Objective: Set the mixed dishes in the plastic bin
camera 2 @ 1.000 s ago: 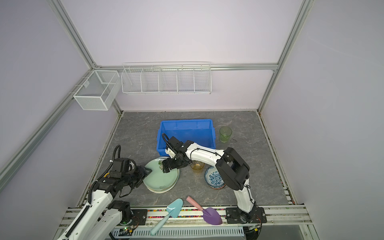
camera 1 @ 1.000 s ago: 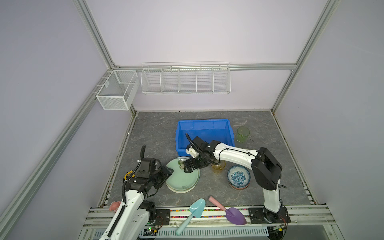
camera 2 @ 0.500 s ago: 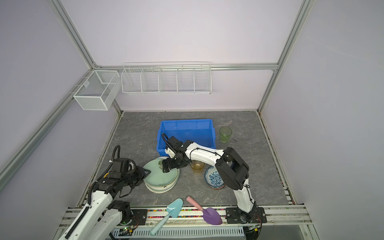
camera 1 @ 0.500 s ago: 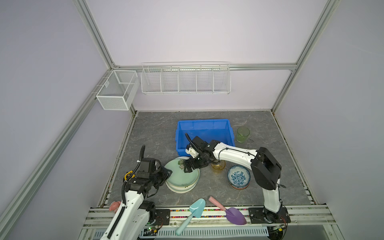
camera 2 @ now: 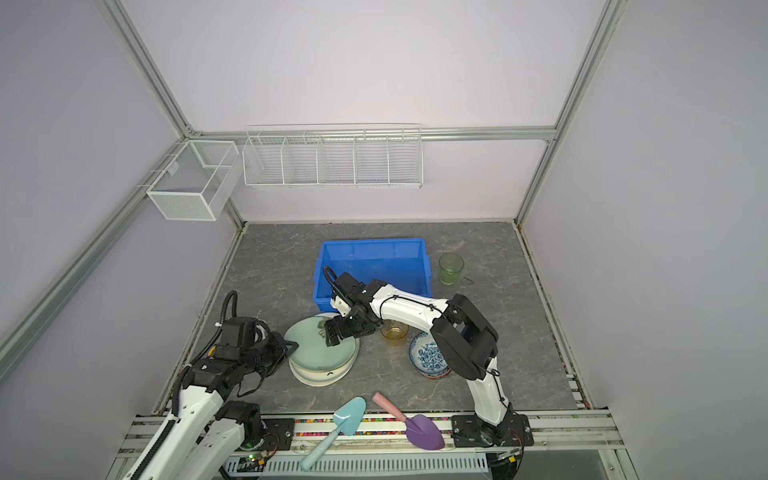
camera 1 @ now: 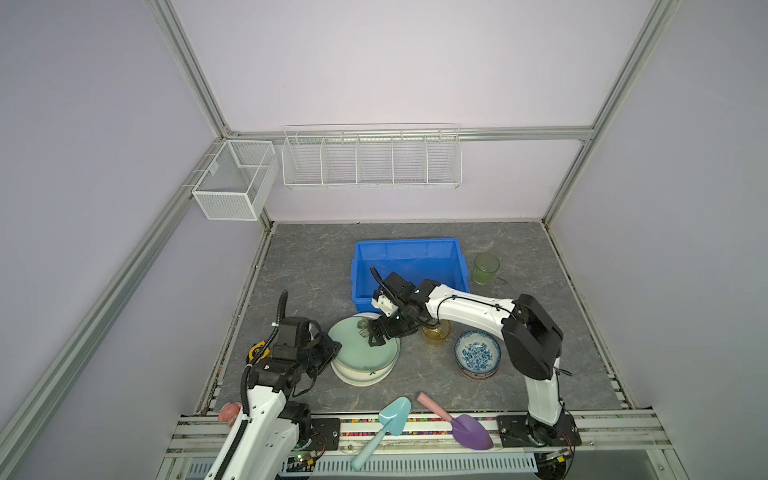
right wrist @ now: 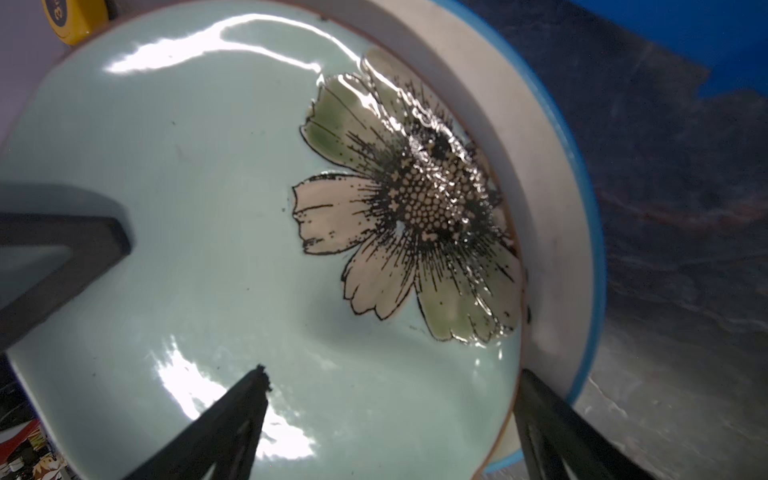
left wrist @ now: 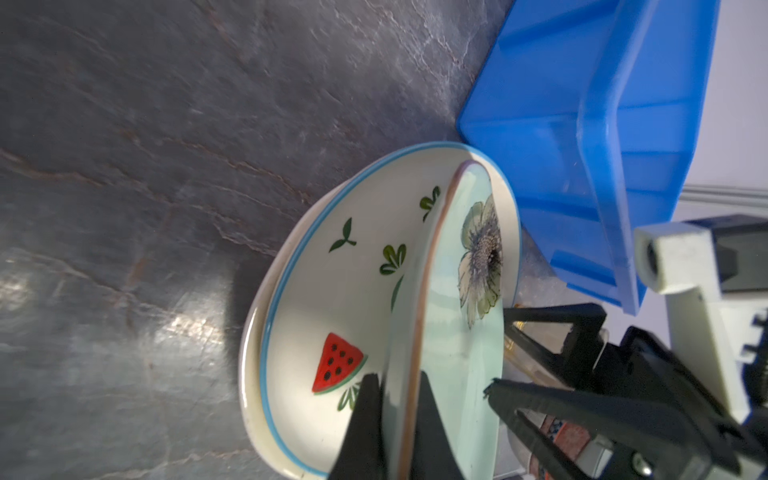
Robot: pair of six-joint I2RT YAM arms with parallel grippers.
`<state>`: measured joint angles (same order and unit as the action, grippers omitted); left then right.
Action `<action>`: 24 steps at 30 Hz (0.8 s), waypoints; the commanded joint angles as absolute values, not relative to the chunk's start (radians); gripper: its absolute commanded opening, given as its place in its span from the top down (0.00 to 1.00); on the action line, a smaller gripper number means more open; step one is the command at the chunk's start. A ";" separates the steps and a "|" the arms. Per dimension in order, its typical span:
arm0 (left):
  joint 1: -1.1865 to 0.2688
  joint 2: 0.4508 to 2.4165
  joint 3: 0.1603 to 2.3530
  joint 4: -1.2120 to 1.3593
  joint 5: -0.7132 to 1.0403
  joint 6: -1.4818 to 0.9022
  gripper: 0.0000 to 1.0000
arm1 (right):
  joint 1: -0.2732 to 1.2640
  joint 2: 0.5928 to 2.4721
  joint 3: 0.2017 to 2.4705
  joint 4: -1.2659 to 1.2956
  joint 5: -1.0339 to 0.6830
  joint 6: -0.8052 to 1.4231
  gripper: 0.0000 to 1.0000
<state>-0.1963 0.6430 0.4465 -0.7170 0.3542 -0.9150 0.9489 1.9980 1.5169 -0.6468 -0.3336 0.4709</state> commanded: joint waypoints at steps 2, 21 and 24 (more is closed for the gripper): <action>-0.190 0.612 0.507 -0.778 0.377 -0.870 1.00 | 0.962 1.979 1.569 -0.599 -0.409 0.453 0.07; -0.076 0.530 0.597 -0.865 0.537 -0.749 1.00 | 0.907 1.825 1.590 -0.704 -0.406 0.471 0.08; -0.075 0.522 0.616 -0.845 0.576 -0.744 1.00 | 0.876 1.794 1.578 -0.727 -0.446 0.476 0.06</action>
